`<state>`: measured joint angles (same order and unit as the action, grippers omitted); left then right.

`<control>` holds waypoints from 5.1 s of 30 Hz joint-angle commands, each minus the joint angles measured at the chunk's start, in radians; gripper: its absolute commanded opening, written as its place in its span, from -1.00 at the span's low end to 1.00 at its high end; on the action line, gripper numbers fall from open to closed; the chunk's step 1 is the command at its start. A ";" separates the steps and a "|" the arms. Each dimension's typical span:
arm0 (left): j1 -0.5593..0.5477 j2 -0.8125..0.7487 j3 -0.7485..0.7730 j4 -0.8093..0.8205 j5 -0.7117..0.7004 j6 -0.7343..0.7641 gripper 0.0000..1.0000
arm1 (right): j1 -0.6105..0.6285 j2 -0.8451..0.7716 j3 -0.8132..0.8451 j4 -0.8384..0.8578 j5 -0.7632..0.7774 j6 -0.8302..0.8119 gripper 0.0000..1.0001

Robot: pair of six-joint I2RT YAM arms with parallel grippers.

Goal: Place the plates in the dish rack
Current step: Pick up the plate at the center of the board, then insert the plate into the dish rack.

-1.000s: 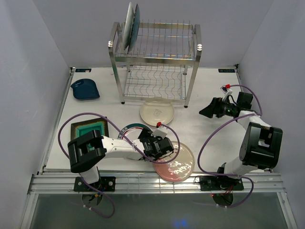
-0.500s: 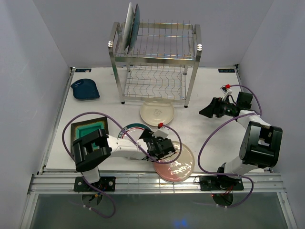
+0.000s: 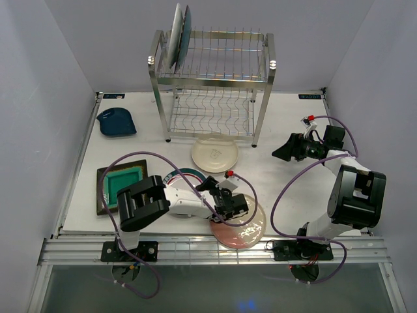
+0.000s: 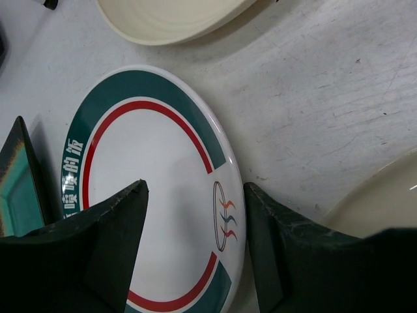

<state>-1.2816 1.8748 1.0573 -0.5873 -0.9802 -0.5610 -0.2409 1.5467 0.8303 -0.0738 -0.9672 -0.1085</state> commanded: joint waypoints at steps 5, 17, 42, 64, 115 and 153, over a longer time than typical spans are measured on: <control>-0.010 0.055 0.032 -0.100 0.028 -0.025 0.37 | 0.002 0.013 0.041 -0.007 -0.025 -0.008 0.84; -0.010 0.176 0.121 -0.275 -0.024 -0.160 0.12 | 0.002 0.018 0.044 -0.011 -0.028 -0.007 0.84; -0.030 0.224 0.187 -0.276 -0.018 -0.172 -1.00 | 0.000 0.015 0.044 -0.012 -0.027 -0.007 0.85; -0.102 -0.057 0.420 -0.436 -0.049 -0.227 -1.00 | 0.002 0.015 0.044 -0.014 -0.024 -0.008 0.85; 0.184 -0.456 0.987 0.333 0.618 0.688 -1.00 | 0.002 0.036 0.056 -0.023 -0.027 -0.005 0.86; 0.929 -0.194 1.070 0.564 1.354 0.194 -1.00 | 0.002 0.021 0.052 -0.026 -0.015 -0.011 0.86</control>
<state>-0.3691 1.6867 2.1185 -0.1383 0.3573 -0.3374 -0.2409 1.5795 0.8494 -0.1043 -0.9737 -0.1093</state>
